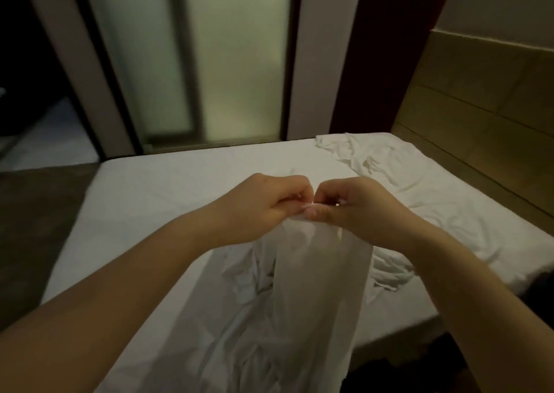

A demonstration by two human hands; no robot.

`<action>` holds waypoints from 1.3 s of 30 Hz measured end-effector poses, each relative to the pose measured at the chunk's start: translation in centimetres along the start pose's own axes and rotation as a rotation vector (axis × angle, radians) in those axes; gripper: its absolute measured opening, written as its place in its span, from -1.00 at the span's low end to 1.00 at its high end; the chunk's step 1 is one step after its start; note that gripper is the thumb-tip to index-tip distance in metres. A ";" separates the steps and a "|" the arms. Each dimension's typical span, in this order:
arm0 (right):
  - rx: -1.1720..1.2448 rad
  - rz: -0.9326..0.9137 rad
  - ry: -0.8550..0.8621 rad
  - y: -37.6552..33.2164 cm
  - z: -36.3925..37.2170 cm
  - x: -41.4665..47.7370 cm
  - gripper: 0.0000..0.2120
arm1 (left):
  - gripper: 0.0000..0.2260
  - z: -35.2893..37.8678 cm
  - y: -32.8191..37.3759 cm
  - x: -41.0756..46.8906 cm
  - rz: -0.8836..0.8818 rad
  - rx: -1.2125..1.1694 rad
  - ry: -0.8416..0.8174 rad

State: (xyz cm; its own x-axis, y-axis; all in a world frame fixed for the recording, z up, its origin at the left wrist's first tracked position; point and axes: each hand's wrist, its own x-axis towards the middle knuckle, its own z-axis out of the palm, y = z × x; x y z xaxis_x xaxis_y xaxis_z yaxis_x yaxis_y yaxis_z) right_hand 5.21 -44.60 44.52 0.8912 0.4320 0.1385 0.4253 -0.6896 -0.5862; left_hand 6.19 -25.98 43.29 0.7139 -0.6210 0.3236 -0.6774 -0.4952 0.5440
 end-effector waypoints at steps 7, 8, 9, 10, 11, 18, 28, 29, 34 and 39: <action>-0.100 -0.107 0.119 -2.3 -3.4 1.9 -0.76 | -0.82 0.9 -0.3 -0.4 -0.259 -0.352 0.166; -0.031 -0.095 0.156 -2.3 -4.3 2.5 -0.72 | -0.77 0.8 -0.5 0.4 -0.277 -0.388 0.187; 0.047 -0.079 0.178 -2.1 -5.3 3.2 -0.69 | -0.77 0.6 -0.7 1.4 -0.293 -0.417 0.196; 0.135 -0.055 0.189 -2.1 -6.3 3.8 -0.68 | -0.81 0.5 -1.3 2.4 -0.306 -0.427 0.199; 0.223 -0.032 0.198 -2.0 -7.4 4.5 -0.70 | -0.84 0.5 -2.0 3.6 -0.315 -0.409 0.205; 0.571 0.140 0.451 0.3 -13.5 12.6 -0.83 | -0.73 2.3 -9.8 10.6 -0.423 -0.343 0.436; 0.487 -0.184 1.036 -11.5 -31.6 31.9 -0.71 | -0.74 -38.2 -5.9 27.9 0.049 0.378 0.987; 0.436 -0.232 1.098 -13.6 -33.3 32.9 -0.69 | -0.74 -41.0 -4.5 27.9 0.074 0.425 1.010; 0.210 -0.360 1.247 -18.6 -38.4 33.8 -0.78 | -0.70 -47.2 -0.2 25.5 0.114 0.415 0.895; 0.160 -0.379 1.246 -14.0 -36.5 33.9 -0.80 | -0.72 -41.8 0.0 23.5 -0.007 0.250 0.752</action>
State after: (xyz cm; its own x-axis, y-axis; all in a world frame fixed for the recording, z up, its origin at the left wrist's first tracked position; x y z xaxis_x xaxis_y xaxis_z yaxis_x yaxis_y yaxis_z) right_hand 35.24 -41.52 86.56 0.3045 -0.3010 0.9037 0.7334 -0.5313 -0.4241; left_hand 30.39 -15.20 83.31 0.5864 -0.0844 0.8056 -0.6284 -0.6750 0.3867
